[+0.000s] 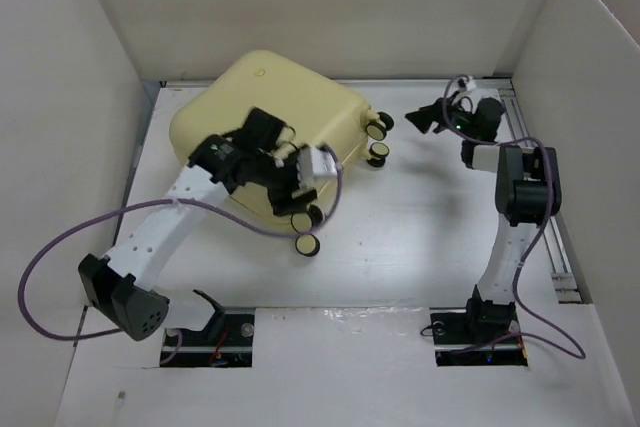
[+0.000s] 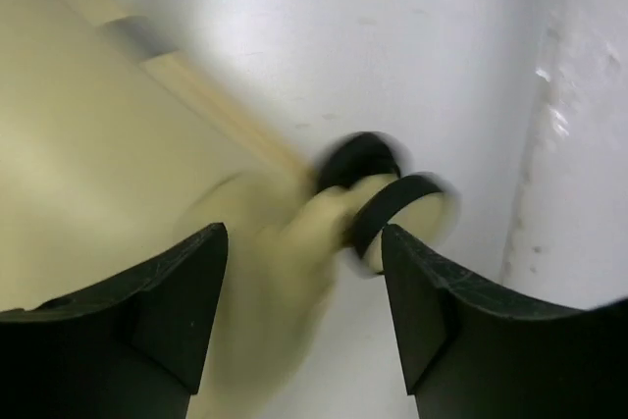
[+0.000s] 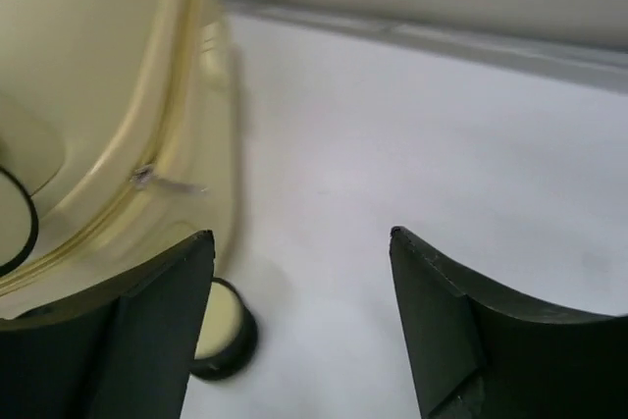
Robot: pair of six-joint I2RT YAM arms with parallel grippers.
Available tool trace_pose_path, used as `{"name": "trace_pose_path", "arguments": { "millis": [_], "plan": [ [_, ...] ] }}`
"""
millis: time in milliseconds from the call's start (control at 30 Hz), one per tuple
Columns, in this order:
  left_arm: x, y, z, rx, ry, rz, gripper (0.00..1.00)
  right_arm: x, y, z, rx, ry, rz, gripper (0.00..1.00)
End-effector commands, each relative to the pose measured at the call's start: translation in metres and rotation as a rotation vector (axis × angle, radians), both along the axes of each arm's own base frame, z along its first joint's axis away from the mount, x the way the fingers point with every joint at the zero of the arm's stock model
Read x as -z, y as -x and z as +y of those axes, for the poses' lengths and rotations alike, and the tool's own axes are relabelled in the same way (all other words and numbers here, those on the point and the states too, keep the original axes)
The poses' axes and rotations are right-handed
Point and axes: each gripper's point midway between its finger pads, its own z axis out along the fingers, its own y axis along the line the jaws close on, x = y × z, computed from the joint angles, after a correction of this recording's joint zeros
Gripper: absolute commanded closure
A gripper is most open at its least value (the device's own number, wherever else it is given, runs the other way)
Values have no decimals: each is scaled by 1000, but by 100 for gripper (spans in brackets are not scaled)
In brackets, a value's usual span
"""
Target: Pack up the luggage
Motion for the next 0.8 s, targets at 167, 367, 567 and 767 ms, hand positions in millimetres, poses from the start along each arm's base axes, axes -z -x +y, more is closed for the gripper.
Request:
{"name": "trace_pose_path", "arguments": {
  "millis": [167, 367, 567, 767],
  "plan": [
    [-168, -81, 25, -533, 418, -78, 23, -76, -71, -69, 297, 205, -70, 21],
    [-154, -157, 123, -1211, 372, -213, 26, -94, -110, 21, 224, 273, -161, 21],
    [-88, -151, 318, -1848, 324, -99, 59, -72, -122, 95, 165, 280, -148, 26],
    [36, -128, 329, -1892, 71, 132, 68, -61, -105, 148, 47, 268, -155, 29]
  ]
}}
